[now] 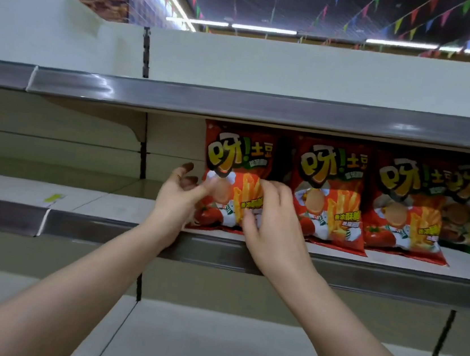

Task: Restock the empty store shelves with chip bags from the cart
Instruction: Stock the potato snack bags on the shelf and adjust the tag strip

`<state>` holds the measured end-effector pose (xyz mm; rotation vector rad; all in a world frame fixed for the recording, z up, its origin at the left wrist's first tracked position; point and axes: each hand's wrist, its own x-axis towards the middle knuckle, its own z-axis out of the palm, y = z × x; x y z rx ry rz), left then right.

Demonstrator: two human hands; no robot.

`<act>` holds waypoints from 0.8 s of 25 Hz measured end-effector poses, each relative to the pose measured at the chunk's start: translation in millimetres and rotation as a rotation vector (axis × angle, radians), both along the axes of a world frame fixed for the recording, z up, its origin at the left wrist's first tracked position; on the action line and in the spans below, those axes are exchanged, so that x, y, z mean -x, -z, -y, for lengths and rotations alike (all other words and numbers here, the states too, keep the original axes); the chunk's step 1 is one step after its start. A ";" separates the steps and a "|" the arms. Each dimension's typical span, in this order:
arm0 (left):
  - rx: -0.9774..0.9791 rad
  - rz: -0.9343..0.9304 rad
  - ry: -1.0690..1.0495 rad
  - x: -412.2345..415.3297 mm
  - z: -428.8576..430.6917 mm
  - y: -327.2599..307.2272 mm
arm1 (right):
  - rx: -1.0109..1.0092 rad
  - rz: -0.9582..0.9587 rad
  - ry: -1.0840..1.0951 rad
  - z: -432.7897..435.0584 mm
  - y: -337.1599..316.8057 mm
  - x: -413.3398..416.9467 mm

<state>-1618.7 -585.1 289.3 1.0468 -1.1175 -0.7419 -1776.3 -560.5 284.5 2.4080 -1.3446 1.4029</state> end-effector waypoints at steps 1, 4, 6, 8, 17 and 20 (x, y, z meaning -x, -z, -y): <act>0.060 0.007 -0.095 1.2 -8.3 2.4 | 0.065 0.039 -0.063 -3.0 2.4 -3.4; 0.209 0.026 -0.257 -6.5 -38.2 17.8 | 0.190 0.152 -0.246 -4.2 16.7 -24.6; 0.232 0.015 -0.330 -17.7 -62.2 35.2 | 0.196 0.216 -0.368 -7.0 29.8 -45.8; 0.209 0.015 -0.438 -33.5 -93.7 56.7 | 0.115 0.283 -0.520 -16.5 46.8 -75.1; -0.122 -0.090 -1.021 -128.8 -260.6 167.5 | -0.359 0.194 -1.054 -116.5 153.2 -224.6; -0.235 -0.194 -1.186 -162.0 -308.3 205.0 | -0.509 -0.037 -1.145 -147.3 193.5 -270.0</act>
